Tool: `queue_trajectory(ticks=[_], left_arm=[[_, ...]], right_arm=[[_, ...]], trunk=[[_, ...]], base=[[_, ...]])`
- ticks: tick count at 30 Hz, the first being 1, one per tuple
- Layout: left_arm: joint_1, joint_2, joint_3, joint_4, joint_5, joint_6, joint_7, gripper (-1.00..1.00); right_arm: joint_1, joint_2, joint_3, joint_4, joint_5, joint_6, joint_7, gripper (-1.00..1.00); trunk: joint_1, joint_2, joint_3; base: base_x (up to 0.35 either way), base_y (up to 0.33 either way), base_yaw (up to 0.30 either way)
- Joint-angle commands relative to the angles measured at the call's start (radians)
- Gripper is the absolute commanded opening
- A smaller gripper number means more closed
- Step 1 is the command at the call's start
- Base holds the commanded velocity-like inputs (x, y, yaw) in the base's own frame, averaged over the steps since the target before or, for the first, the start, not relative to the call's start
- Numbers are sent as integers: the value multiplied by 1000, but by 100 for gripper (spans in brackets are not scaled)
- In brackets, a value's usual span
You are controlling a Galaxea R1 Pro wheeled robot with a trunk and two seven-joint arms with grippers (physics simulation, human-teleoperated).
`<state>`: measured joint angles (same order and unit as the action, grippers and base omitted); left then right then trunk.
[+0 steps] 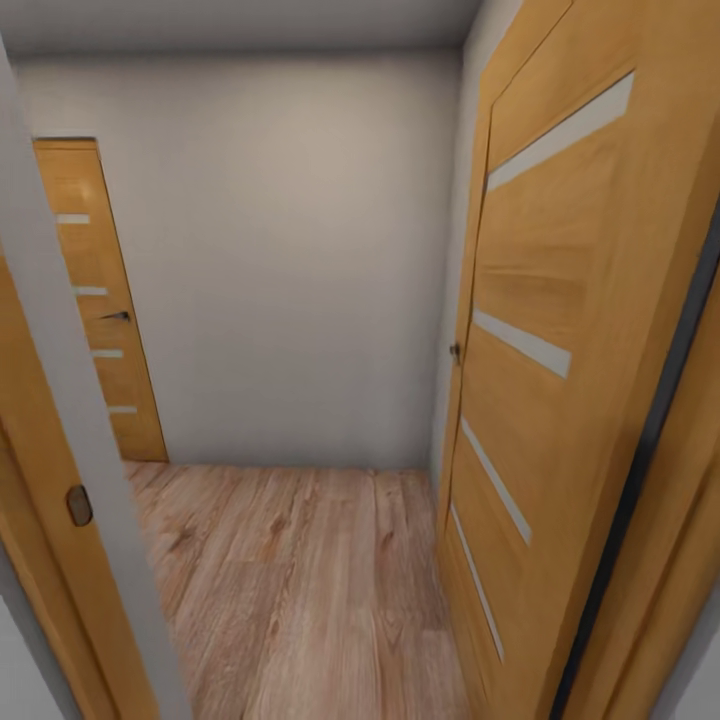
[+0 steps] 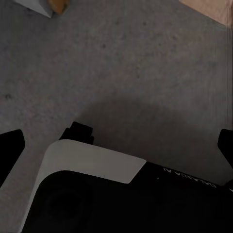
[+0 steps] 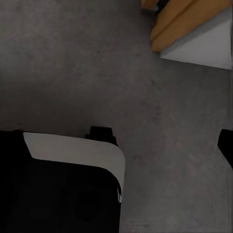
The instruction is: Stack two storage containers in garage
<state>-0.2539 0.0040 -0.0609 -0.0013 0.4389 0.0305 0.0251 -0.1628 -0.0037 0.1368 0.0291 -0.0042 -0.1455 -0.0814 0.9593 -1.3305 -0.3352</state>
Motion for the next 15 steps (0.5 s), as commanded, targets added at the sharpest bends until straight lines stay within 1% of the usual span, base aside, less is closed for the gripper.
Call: queue_trajectory(ticks=[1, 8, 12, 15], left_arm=[[-1, 0, -7, 0, 7, 3, 3, 100], [-1, 1, -7, 0, 7, 2, 3, 100], [-1, 1, -7, 0, 7, 0, 3, 100], [-1, 1, -7, 0, 7, -1, 3, 100]], right_arm=[[-1, 1, 7, 3, -1, -5, -3, 100], [-1, -1, 6, 3, -2, -3, -4, 100], [-1, -2, 6, 3, -2, -3, -4, 100], [-1, -2, 6, 3, -2, -3, -4, 100]], trunk=[[1, -1, -1], [1, -1, -1], [1, -1, -1], [1, -1, -1]], base=[[320, -108, 29], [320, -46, 193], [316, -4, 48], [196, -1, 6]])
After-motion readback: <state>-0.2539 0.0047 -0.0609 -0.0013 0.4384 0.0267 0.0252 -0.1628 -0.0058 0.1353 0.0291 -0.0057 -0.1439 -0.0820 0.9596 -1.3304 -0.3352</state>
